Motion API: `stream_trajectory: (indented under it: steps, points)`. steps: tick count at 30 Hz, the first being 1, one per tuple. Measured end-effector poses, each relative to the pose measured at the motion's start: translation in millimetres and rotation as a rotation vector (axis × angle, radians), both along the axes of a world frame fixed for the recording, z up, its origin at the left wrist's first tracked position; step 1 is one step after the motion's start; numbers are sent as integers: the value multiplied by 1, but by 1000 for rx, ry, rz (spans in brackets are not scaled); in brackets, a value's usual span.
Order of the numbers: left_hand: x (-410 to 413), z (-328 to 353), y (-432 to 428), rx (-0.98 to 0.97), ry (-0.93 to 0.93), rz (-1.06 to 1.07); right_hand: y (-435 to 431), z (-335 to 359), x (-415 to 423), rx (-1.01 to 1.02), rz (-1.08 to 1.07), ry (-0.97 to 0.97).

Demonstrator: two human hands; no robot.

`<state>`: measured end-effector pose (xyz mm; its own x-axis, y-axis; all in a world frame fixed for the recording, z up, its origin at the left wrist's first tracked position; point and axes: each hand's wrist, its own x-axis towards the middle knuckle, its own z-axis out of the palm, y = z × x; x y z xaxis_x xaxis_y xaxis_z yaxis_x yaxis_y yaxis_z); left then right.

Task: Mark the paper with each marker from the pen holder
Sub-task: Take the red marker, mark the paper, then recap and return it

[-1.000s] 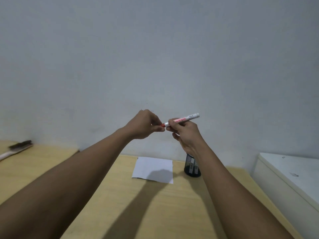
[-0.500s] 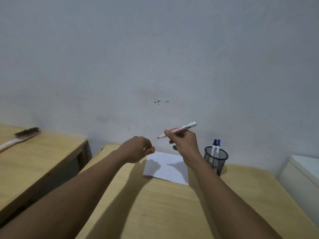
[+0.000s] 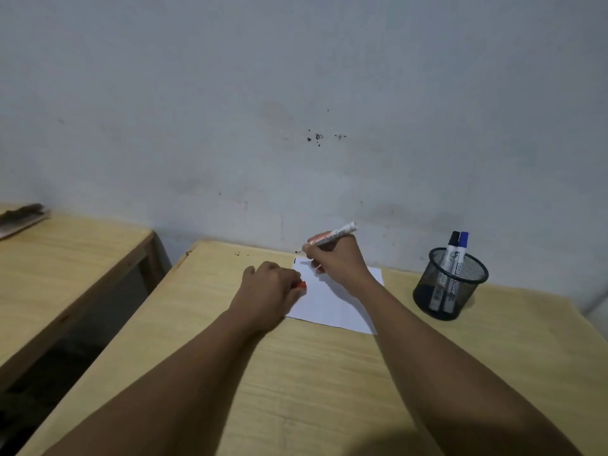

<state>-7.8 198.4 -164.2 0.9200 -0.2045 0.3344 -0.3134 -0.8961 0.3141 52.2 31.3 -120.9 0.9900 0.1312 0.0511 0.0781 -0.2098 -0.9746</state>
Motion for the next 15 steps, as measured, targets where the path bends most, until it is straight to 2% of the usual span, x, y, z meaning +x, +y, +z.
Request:
stream_trajectory:
  steps: [7, 15]
  points:
    - [1, 0, 0, -54, 10, -1, 13, -28, 27, -89, -47, -29]
    - [7, -4, -1, 11, 65, 20, 9, -40, 29, -99, -123, -121]
